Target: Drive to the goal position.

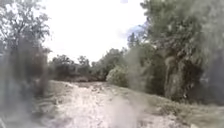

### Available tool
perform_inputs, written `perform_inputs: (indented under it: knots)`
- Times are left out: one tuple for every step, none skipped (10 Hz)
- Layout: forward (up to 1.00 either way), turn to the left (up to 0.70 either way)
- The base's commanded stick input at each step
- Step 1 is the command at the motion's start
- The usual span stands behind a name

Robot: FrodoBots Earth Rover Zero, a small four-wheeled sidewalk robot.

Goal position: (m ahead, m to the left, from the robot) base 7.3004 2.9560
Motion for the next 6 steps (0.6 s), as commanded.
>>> perform_inputs:
  knots:
    - [0.44,0.02]
    - [0.44,0.02]
    - [0.44,0.02]
    - [0.44,0.02]
    - [0.44,0.02]
    - [0.44,0.02]
